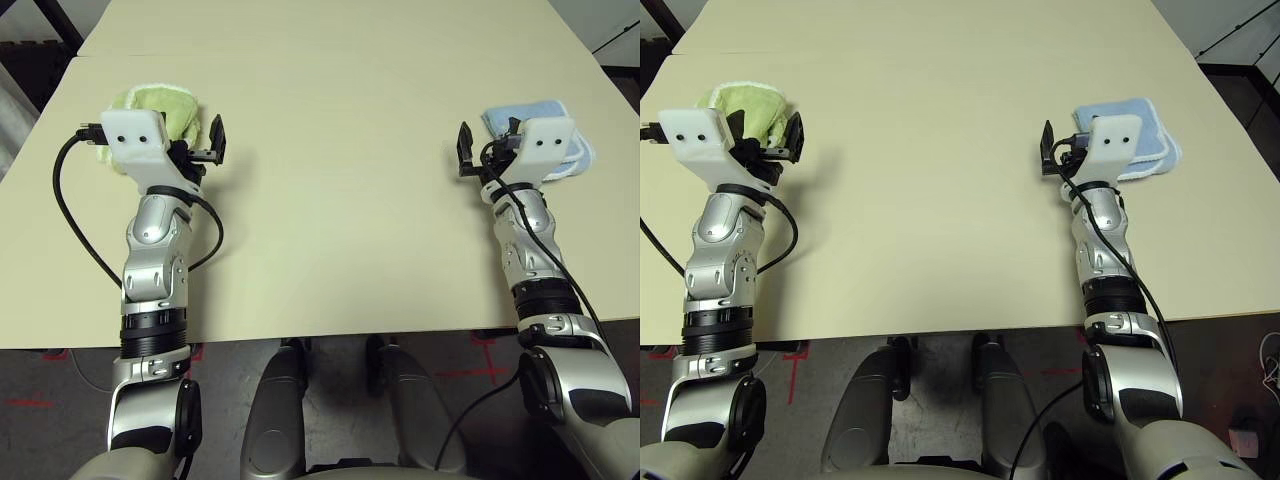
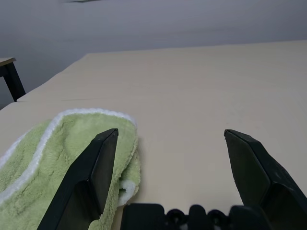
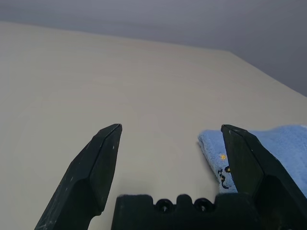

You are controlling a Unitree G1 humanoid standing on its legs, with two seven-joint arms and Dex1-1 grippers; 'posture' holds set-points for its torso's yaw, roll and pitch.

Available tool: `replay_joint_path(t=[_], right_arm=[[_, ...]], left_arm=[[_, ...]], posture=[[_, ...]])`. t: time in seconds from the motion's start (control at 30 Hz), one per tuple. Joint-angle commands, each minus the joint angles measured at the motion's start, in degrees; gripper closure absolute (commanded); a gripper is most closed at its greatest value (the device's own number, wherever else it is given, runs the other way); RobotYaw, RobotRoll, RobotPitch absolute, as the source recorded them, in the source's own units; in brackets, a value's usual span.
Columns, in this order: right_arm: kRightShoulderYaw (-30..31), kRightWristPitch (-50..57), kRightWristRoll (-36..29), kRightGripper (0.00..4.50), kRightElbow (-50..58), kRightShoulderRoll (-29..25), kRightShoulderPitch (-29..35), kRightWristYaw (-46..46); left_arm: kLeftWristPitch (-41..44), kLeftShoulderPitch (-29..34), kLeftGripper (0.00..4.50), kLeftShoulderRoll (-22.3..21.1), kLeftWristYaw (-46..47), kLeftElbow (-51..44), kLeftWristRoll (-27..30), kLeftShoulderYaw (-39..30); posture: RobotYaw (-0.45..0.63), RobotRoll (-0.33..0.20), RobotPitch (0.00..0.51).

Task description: Fold the towel and set it aside.

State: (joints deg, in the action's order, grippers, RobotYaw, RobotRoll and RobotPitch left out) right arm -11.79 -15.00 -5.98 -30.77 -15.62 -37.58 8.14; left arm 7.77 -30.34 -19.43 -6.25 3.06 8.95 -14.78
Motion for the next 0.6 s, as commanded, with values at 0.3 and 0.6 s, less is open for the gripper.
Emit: replay_joint_path(t=[0.3,0.6], right_arm=[[-0.2,0.1,-0.9,0.0,2.8,-0.2,2.1,0.8],[-0.1,0.1,-1.1,0.0,2.8,0.2,2.3,1.1]], left_arm=[[0.6,2.1,0.02,-0.6,0.2,-0.4,-0.4,-0.4],[1.3,2.6,0.02,-1.1,0.5,-1.1,-0.3,-0.5]], posture=[[0.01,0.0,0.254],[0.01,0.0,0.261]])
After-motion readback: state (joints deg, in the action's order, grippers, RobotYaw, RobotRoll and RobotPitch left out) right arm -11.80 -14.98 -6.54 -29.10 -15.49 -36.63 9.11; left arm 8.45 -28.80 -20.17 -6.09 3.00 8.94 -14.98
